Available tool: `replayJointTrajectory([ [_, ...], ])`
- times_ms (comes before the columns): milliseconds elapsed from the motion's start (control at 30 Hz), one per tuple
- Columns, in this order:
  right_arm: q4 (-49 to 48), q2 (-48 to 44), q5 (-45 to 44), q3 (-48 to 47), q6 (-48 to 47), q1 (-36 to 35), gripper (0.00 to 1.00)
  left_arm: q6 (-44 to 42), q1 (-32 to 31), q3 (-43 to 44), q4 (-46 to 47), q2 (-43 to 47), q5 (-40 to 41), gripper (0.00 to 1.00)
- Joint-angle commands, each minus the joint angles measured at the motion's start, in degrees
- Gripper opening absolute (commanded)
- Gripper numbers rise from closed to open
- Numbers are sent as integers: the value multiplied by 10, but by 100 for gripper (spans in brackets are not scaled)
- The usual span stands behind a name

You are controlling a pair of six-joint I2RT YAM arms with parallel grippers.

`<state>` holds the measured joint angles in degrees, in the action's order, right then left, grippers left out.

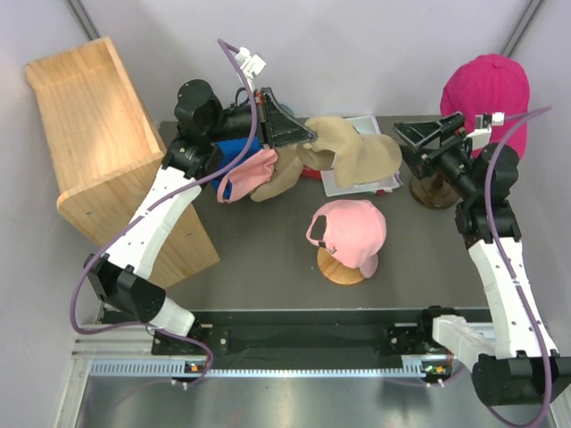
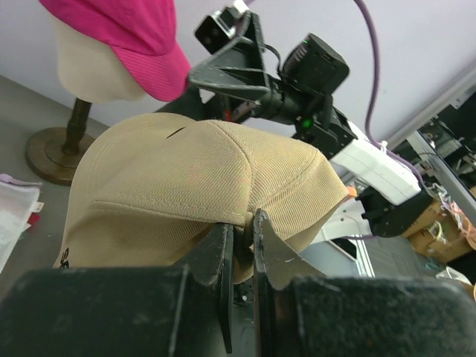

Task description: Stack the hats

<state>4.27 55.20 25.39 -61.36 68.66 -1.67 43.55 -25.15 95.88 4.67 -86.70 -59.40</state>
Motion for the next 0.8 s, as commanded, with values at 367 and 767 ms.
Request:
replayJointTrajectory([
  [367, 25, 47, 92, -59, 39, -8, 65, -41, -8, -7, -13, 25, -13, 0],
  [767, 126, 53, 122, -77, 16, -24, 68, -62, -8, 2, -27, 21, -12, 0],
])
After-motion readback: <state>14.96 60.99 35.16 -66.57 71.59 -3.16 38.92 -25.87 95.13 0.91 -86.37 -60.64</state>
